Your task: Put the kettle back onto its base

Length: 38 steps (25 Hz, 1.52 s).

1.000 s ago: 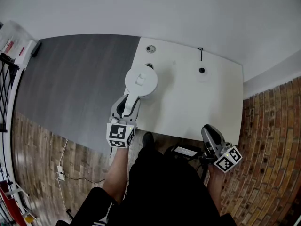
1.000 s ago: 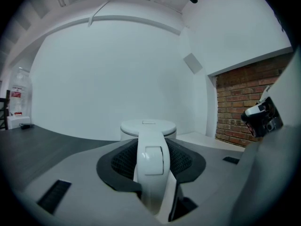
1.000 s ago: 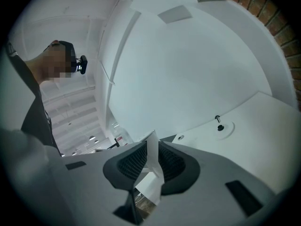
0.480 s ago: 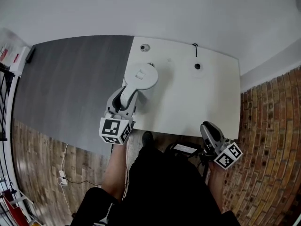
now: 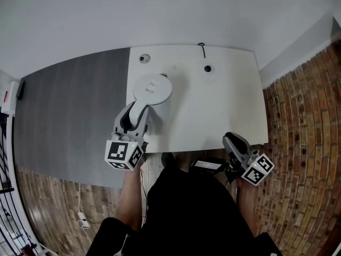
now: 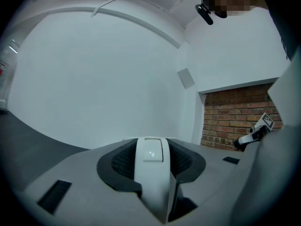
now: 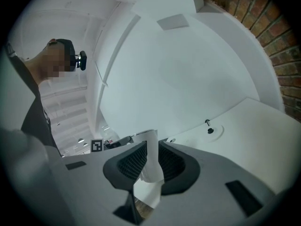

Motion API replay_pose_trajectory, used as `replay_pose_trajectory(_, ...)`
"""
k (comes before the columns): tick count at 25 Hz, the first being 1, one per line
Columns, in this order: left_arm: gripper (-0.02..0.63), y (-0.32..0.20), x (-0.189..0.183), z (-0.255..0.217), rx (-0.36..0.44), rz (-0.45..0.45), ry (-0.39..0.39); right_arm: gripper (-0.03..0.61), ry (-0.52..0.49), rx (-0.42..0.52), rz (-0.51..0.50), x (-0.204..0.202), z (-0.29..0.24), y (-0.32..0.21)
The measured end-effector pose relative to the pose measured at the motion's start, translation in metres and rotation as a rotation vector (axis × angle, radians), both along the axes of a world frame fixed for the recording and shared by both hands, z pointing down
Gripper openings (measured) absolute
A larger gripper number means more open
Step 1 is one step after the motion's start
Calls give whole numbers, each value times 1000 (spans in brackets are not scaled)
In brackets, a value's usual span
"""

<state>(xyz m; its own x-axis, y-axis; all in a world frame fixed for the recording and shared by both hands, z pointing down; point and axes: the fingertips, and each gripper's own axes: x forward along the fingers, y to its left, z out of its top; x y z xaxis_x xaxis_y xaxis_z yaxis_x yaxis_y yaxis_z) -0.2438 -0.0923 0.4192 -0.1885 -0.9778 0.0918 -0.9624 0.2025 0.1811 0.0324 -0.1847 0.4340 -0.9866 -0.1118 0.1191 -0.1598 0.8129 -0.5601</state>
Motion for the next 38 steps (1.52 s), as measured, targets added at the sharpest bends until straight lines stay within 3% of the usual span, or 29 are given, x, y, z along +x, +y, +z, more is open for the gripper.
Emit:
replay_pose_trajectory(9, 179, -39, 17, -20, 68, 153, 20, 77, 0, 3, 115, 11, -5, -3)
replay_pose_trajectory(17, 179, -67, 40, -27, 65, 228, 59, 78, -4, -9, 216, 43, -3, -1)
replay_pose_trajectory(23, 179, -94, 60, -33, 78, 246, 40, 78, -56, -22, 238, 64, 2, -24)
replay_pose_trajectory(38, 179, -120, 94, -68, 49, 171, 30, 77, -204, -103, 164, 92, 14, -75)
